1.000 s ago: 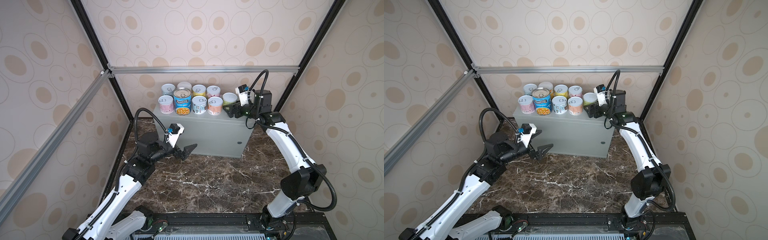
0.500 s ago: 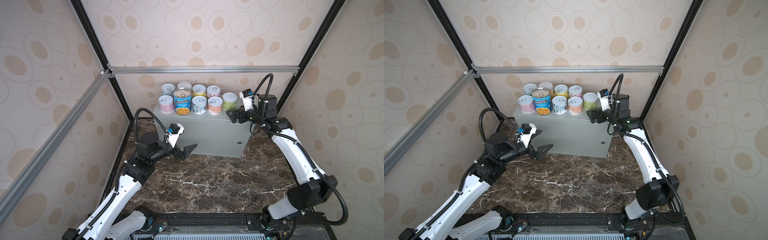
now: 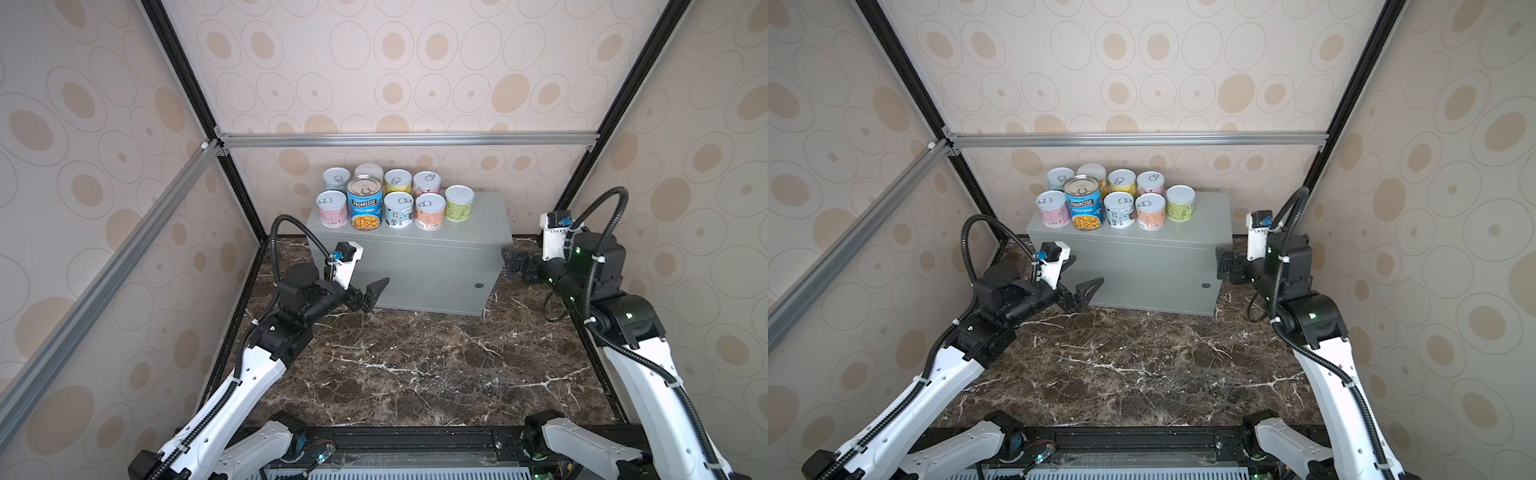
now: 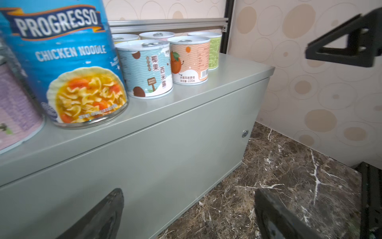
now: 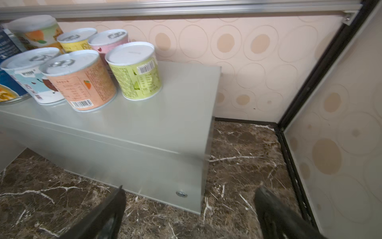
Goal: Place and organize the canned foods onto the counter
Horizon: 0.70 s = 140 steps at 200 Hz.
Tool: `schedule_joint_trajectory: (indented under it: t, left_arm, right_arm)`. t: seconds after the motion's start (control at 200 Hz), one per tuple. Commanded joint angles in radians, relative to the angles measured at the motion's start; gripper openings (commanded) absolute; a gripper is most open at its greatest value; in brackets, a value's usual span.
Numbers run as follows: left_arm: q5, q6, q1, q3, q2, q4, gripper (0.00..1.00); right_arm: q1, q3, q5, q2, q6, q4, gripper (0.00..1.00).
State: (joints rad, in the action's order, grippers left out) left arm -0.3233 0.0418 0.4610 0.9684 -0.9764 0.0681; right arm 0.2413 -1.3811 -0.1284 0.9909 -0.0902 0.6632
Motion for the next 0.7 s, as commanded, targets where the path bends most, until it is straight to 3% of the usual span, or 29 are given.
schedule_joint_trajectory:
  t: [0.0,0.23,0.41,0.535,0.695]
  left_arm:
    - [0.178,0.062,0.001,-0.017,0.043,-0.005,0.98]
    - [0.562,0.144,0.002,-0.059,0.139,0.051,0.98]
    - [0.854,0.197,-0.002,-0.063,0.151,0.127,0.98]
    - [0.989,0.213,-0.02,-0.085,0.14,0.135,0.98]
    - [1.077,0.209,-0.1,-0.132,0.114,0.064,0.98]
  right_arm:
    - [0.0,0.068,-0.188,-0.03,-0.071,0.095,1.0]
    - [0.0,0.247,-0.423,-0.095,-0.225,0.175,1.0]
    - [0.0,0.426,-0.53,-0.146,-0.253,0.09,1.0]
    - [-0.008,0.539,-0.56,-0.124,-0.226,-0.078,1.0]
    - [-0.047,0.529,-0.604,0.062,-0.246,-0.18,1.0]
